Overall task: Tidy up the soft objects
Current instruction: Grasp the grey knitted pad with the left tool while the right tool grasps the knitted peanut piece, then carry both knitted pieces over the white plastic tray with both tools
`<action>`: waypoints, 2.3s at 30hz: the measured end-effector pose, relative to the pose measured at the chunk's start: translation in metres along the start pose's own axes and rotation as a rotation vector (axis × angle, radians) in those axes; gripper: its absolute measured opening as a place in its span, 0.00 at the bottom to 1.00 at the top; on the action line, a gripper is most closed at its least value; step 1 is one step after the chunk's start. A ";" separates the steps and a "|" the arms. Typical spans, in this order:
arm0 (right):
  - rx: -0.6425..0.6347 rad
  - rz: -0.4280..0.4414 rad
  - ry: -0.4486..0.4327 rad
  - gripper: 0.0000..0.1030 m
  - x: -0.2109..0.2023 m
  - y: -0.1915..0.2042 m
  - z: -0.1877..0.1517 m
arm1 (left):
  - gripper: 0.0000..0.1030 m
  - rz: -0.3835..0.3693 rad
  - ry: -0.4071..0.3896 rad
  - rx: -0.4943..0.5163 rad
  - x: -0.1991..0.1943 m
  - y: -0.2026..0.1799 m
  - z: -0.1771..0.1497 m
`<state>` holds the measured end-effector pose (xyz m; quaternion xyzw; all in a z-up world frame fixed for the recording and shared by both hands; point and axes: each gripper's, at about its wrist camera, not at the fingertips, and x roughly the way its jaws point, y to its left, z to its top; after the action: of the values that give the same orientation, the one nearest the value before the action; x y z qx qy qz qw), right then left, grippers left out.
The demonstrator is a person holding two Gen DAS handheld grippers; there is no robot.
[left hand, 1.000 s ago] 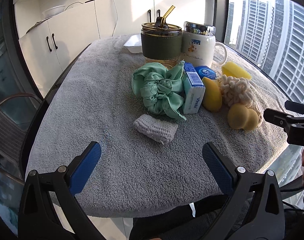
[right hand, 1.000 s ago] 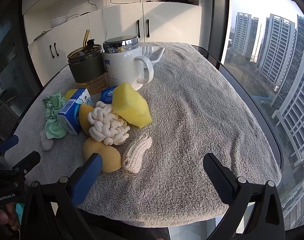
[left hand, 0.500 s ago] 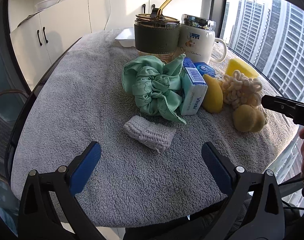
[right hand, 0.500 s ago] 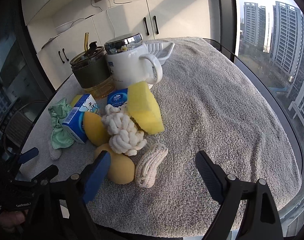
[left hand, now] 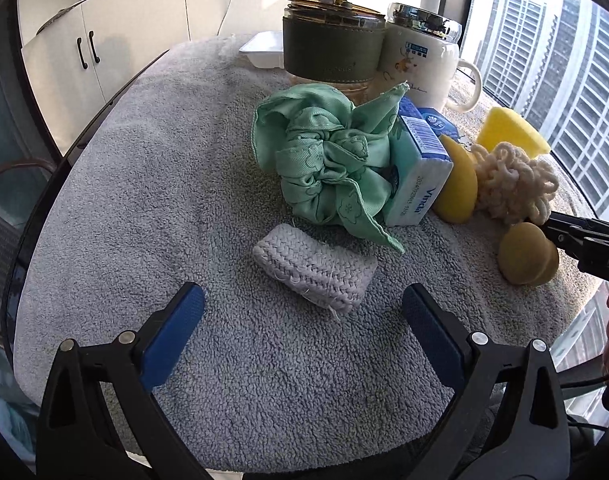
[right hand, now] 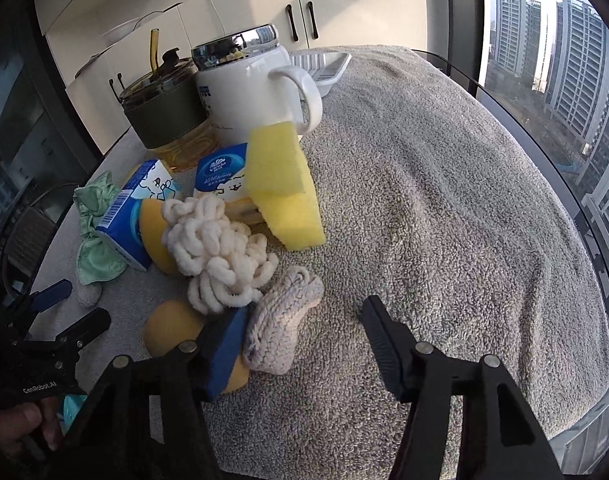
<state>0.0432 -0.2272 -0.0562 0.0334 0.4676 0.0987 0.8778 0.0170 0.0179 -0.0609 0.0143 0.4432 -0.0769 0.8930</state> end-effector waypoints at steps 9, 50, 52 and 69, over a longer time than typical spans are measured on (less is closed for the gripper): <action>-0.032 -0.005 0.037 0.50 0.003 0.005 0.002 | 0.96 0.020 0.029 -0.007 0.006 0.001 0.011; -0.123 -0.007 -0.025 0.23 -0.034 0.016 -0.003 | 0.47 -0.044 -0.084 -0.050 -0.019 0.022 0.016; -0.119 -0.011 -0.030 0.23 -0.037 0.015 -0.003 | 0.47 -0.043 -0.086 -0.051 -0.019 0.024 0.015; -0.124 -0.101 -0.088 0.23 -0.057 -0.001 0.017 | 0.47 -0.025 -0.130 -0.081 -0.035 0.044 0.023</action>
<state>0.0267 -0.2391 -0.0006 -0.0403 0.4228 0.0817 0.9016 0.0210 0.0634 -0.0213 -0.0325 0.3870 -0.0706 0.9188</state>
